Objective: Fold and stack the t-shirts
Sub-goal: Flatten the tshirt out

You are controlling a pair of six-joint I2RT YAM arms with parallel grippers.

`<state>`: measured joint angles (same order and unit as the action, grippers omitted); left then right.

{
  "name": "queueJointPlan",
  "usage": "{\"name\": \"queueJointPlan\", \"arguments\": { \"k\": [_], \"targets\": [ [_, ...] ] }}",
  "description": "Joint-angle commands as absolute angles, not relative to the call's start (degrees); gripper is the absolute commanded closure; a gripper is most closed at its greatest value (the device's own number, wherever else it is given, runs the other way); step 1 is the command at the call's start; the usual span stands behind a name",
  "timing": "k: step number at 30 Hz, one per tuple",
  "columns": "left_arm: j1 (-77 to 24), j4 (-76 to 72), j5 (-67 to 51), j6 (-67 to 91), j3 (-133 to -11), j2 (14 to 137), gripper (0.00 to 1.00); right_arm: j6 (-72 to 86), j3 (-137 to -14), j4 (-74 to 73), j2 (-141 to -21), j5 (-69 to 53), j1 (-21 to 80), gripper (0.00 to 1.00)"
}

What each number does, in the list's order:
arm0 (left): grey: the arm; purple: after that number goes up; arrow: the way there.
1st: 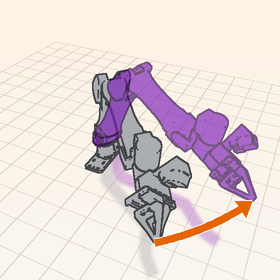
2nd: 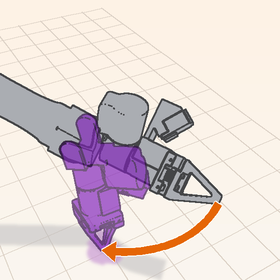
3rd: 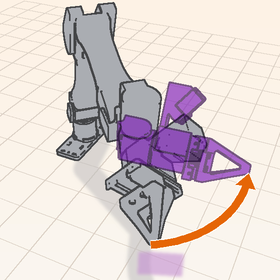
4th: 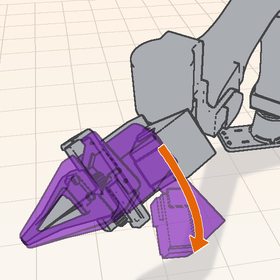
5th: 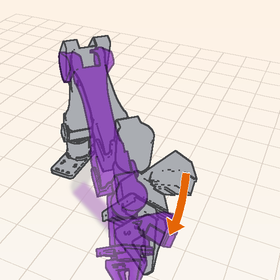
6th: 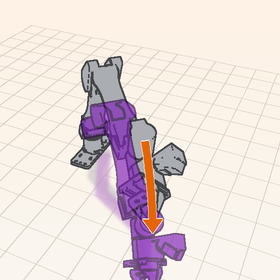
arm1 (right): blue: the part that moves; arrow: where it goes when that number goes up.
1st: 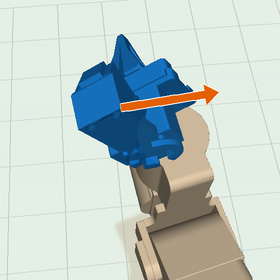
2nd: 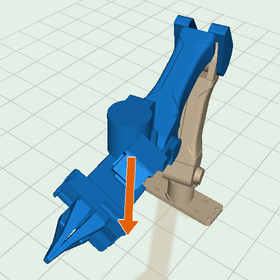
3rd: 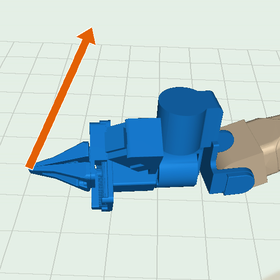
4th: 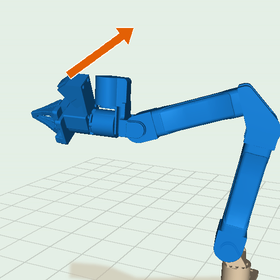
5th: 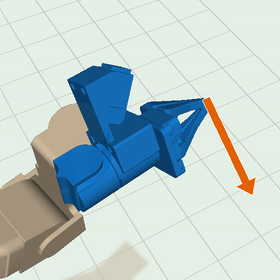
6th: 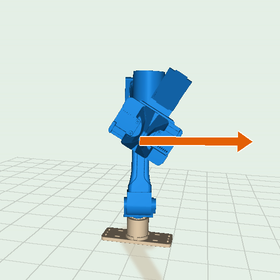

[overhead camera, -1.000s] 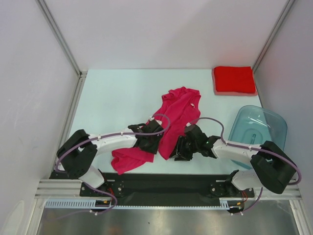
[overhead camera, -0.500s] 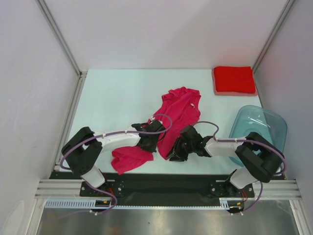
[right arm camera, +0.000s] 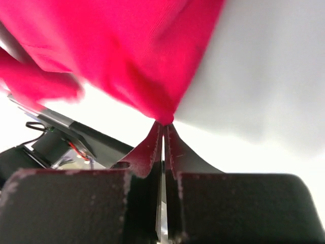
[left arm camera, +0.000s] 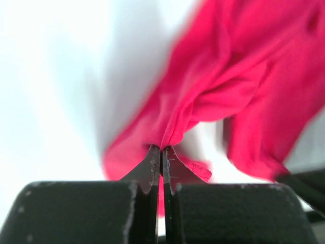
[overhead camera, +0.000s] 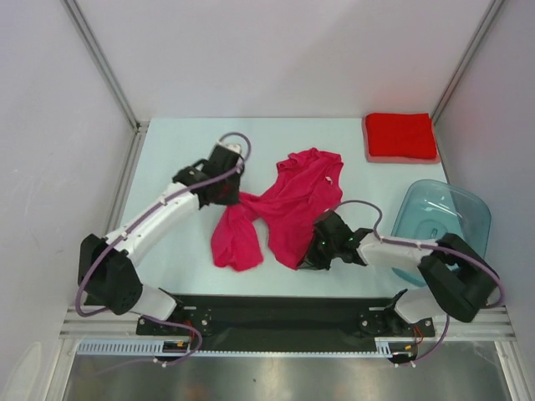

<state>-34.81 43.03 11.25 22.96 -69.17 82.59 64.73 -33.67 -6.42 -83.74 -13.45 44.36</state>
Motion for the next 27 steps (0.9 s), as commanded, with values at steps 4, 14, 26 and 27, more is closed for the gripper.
{"name": "queueJointPlan", "arguments": {
  "k": [4,14,26,27],
  "targets": [
    [-25.1,43.9,3.0,8.9,-80.6,88.0,0.99,54.5,-34.8,-24.4,-67.5,-4.8,40.5,1.00],
    [-20.4,45.2,8.5,4.0,-94.6,103.2,0.68,45.9,-35.1,-32.3,-58.9,-1.8,29.4,1.00],
    [-30.6,39.4,6.4,11.7,-76.9,87.0,0.69,32.5,-54.6,-30.0,-74.5,-3.7,18.5,1.00],
    [-31.9,38.2,5.6,12.3,-74.3,85.4,0.70,31.2,-55.6,-29.1,-75.2,-5.5,17.3,1.00]
  ]
}}
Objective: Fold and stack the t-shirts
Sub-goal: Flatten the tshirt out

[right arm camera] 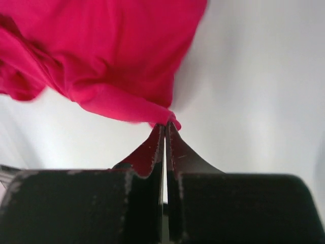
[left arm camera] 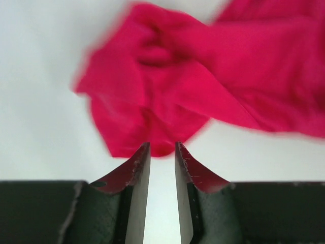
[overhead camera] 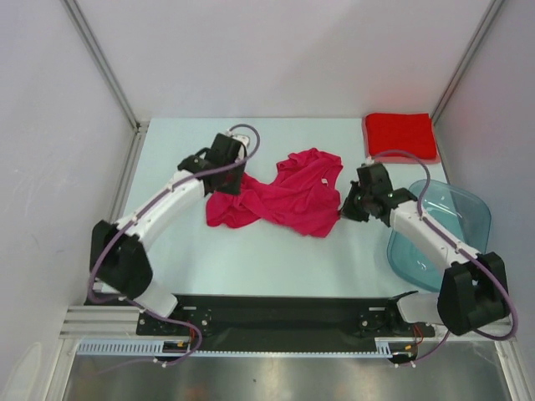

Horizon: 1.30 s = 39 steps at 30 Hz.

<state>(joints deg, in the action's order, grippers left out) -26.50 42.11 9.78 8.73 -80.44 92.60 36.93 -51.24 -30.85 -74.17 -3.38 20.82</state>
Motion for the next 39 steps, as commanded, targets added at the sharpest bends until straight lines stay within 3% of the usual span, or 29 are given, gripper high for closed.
{"name": "queueJointPlan", "arguments": {
  "k": [1,6,9,14,17,24,39],
  "targets": [
    [-34.2,37.2,4.8,14.0,-72.0,84.0,0.70,30.7,-57.2,-28.8,-76.9,-6.5,16.4,1.00],
    [-36.3,34.3,2.3,18.4,-61.8,79.3,0.64,30.0,-70.7,-28.0,-83.8,-13.4,10.3,1.00],
    [-36.3,33.3,1.9,17.2,-61.2,81.9,0.58,32.3,-75.7,-26.9,-88.6,-15.6,9.1,1.00],
    [-36.6,28.1,0.4,16.9,-63.8,89.3,0.60,32.5,-84.6,-28.0,-94.4,-15.5,8.4,1.00],
    [-37.1,26.7,-0.2,18.1,-67.1,95.1,0.59,32.5,-85.2,-28.5,-95.5,-15.7,7.9,1.00],
    [-38.1,28.5,12.1,21.8,-75.7,105.5,0.52,32.3,-82.2,-28.0,-94.0,-15.6,6.8,1.00],
    [-39.1,33.4,18.8,26.2,-82.0,114.1,0.56,32.9,-79.9,-26.9,-93.3,-16.3,5.1,1.00]
  ]
}}
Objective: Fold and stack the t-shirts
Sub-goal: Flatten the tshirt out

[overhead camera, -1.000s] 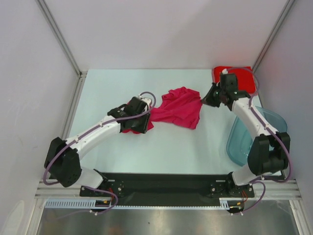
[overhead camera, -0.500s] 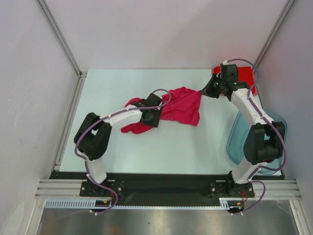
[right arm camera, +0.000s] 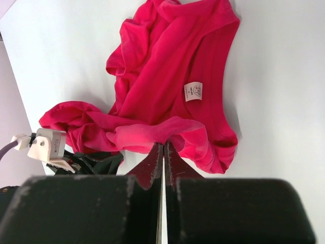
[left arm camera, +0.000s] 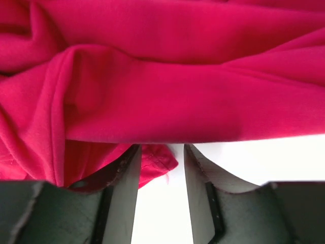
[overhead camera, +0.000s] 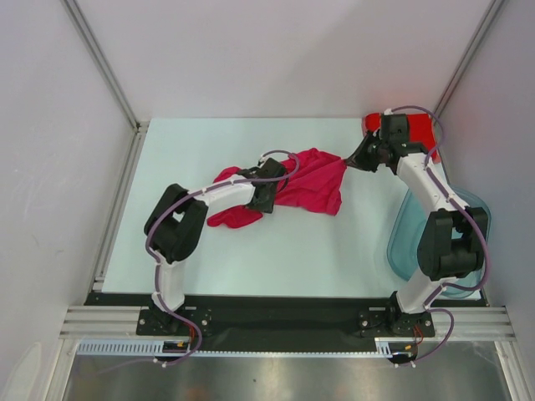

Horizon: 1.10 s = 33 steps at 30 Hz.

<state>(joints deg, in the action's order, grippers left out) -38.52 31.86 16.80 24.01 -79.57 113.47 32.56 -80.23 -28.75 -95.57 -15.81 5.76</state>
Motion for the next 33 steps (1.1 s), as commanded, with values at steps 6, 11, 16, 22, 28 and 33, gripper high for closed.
{"name": "queueJointPlan", "arguments": {
  "k": [6,11,16,22,28,33],
  "targets": [
    [-39.4,33.7,17.8,27.2,-81.9,115.8,0.57,33.2,-78.9,-26.6,-93.2,-16.7,4.8,1.00],
    [-39.5,33.9,17.8,26.5,-82.1,116.4,0.76,33.0,-78.9,-27.1,-92.7,-16.7,4.8,1.00],
    [-39.5,34.1,17.3,26.7,-77.9,111.1,0.81,33.0,-79.0,-27.2,-92.0,-16.6,4.7,1.00],
    [-39.8,35.1,17.2,26.1,-73.7,105.5,1.00,34.5,-78.5,-26.5,-91.1,-16.7,4.7,1.00],
    [-40.0,40.3,15.8,23.6,-70.8,92.4,1.00,34.6,-79.0,-27.5,-88.8,-13.3,4.6,1.00],
    [-40.1,46.2,19.7,19.7,-71.8,75.1,1.00,35.1,-81.9,-27.2,-85.4,-10.3,3.4,1.00]
  ]
}}
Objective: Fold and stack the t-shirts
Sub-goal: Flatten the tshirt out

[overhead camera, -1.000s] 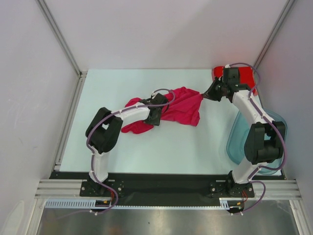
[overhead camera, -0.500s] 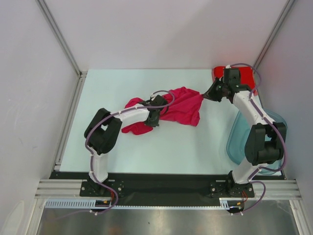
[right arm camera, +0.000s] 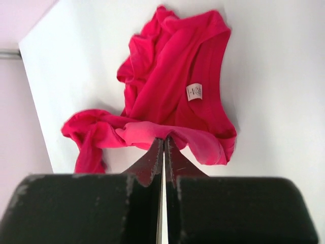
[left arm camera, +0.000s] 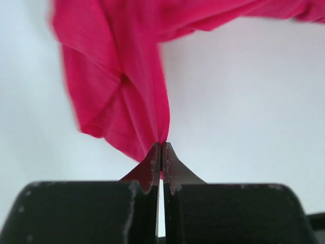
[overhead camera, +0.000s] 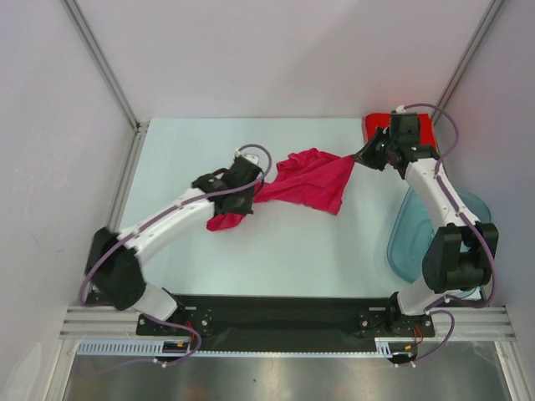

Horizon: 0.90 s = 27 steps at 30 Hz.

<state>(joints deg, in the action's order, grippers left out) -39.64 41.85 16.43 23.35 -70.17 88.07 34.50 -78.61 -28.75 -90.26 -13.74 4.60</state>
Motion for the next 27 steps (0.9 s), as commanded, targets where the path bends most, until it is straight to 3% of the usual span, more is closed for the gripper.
{"name": "queueJointPlan", "arguments": {
  "k": [1,5,15,27],
  "targets": [
    [-40.0,47.3,19.7,19.2,-72.8,75.1,1.00,35.3,-82.6,-27.2,-84.7,-9.9,3.3,1.00],
    [-39.9,49.7,26.0,12.0,-78.9,64.9,1.00,36.6,-86.2,-23.1,-82.4,-9.0,2.4,1.00],
    [-36.0,47.2,45.8,-3.6,-92.0,59.4,1.00,36.2,-95.8,-14.5,-77.9,-9.9,1.1,1.00],
    [-35.3,34.6,48.7,-13.6,-96.8,56.7,1.00,37.2,-97.3,-17.7,-71.5,-9.8,0.4,1.00]
  ]
}}
